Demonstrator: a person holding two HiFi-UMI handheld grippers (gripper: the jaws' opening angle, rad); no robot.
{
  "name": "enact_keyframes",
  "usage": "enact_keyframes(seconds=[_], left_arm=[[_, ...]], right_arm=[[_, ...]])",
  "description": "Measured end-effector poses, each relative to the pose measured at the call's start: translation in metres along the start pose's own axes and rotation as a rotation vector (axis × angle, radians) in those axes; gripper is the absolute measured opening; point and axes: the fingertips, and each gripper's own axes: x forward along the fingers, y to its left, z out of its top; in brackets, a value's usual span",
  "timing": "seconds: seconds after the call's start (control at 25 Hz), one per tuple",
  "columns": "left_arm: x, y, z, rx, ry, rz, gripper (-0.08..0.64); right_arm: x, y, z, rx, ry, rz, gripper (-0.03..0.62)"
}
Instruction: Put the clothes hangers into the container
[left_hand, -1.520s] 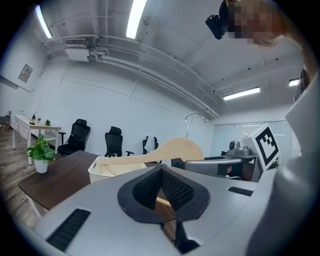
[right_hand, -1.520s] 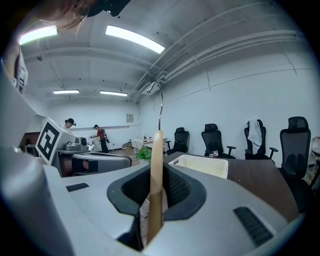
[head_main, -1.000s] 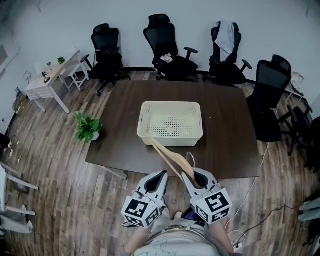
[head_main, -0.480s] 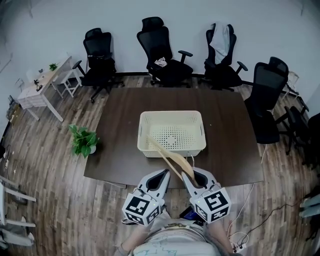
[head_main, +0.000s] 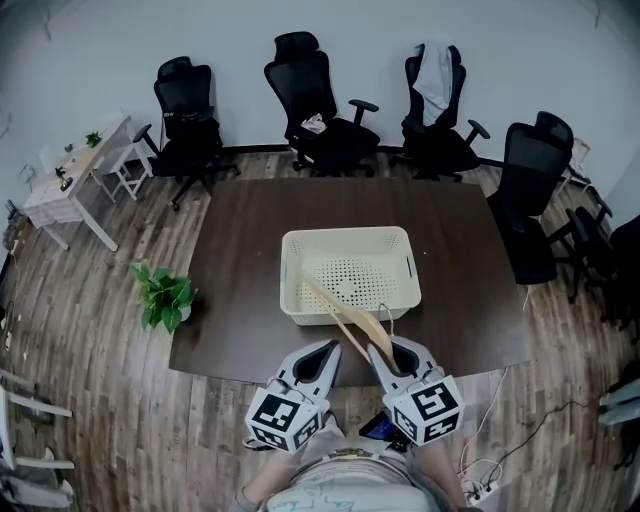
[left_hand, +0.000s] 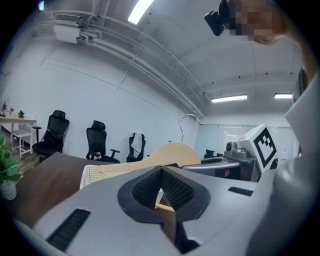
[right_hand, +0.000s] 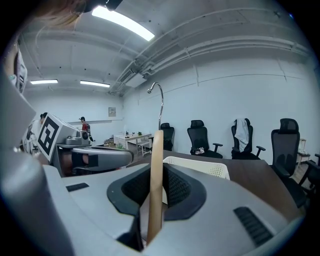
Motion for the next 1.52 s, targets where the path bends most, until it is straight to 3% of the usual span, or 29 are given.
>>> enact_keyframes(seconds=[0.52,1.16,1.52], left_arm=[[0.003,0.022,0.0,-0.024,-0.001,0.051,0.011],[0.077,0.042,0.031,-0.019,-0.021,0.152,0.011],[0.104,0.046,0.028,-0.029,0.003,0.184,0.011]], right_arm=[[0.023,-0.013,0.009,-0.034,0.026,0.007,0.06],[0.07,-0.077,0.031,-0.08,0.067,0.124,0.06],[0.082,-0.101,0.03,-0.076,0.079,0.164,0.06]])
